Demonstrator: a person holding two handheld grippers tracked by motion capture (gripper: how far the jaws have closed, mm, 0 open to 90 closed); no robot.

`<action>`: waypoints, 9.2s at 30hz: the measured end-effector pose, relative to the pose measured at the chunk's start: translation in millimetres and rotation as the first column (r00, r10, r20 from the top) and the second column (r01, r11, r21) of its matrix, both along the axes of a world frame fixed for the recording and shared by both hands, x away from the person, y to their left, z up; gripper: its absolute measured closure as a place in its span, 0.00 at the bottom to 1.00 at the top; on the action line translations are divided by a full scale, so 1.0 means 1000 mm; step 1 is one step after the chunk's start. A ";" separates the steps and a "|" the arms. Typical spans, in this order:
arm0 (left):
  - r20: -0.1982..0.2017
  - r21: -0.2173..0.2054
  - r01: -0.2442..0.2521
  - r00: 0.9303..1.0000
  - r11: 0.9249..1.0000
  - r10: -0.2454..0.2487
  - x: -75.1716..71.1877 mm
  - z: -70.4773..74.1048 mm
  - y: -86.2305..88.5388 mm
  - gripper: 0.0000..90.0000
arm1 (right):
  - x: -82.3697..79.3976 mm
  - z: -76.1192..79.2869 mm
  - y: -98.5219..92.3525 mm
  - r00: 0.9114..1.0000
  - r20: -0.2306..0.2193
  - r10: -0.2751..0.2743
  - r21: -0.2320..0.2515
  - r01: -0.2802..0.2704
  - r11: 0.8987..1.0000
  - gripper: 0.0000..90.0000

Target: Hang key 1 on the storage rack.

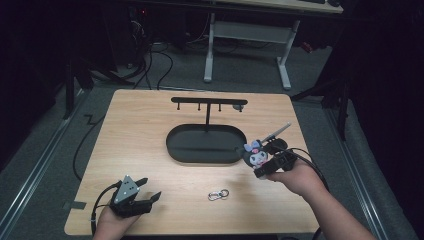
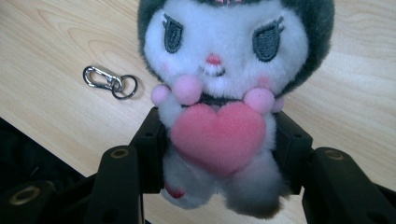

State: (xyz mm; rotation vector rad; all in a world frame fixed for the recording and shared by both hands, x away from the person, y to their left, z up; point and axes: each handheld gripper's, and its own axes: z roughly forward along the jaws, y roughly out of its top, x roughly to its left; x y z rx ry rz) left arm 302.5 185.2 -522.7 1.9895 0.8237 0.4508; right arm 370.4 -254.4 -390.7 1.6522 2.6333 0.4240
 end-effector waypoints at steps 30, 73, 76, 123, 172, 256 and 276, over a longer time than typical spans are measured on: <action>-0.010 0.005 0.015 1.000 1.000 -0.015 0.001 -0.001 0.001 0.34 | 0.046 0.052 0.015 1.000 0.015 0.002 0.032 -0.002 0.999 0.54; -0.016 0.012 0.025 1.000 1.000 -0.025 0.001 -0.002 0.002 0.34 | 0.091 0.083 0.009 0.996 0.046 -0.078 0.024 0.077 0.997 0.54; -0.014 0.011 0.024 1.000 1.000 -0.024 0.001 -0.003 0.001 0.34 | 0.089 0.079 0.005 0.996 0.039 -0.083 0.024 0.082 0.996 0.54; -0.032 0.024 0.045 0.998 0.999 -0.044 0.002 -0.004 -0.001 0.34 | 0.098 -0.022 0.017 0.990 0.069 -0.123 0.014 0.122 0.992 0.39; -0.199 0.109 0.174 0.969 0.979 -0.150 0.004 -0.002 -0.159 0.75 | -0.094 -0.116 -0.044 0.844 0.506 -0.178 0.322 0.006 0.947 0.58; -0.093 0.040 -0.185 0.978 0.982 0.188 0.003 -0.002 0.020 0.47 | -0.086 -0.128 -0.050 0.865 0.468 -0.178 0.278 0.047 0.959 0.60; -0.060 0.026 -0.108 0.992 0.994 0.110 0.007 -0.003 0.012 0.39 | -0.078 -0.111 -0.031 0.900 0.432 -0.058 0.081 0.025 0.996 0.58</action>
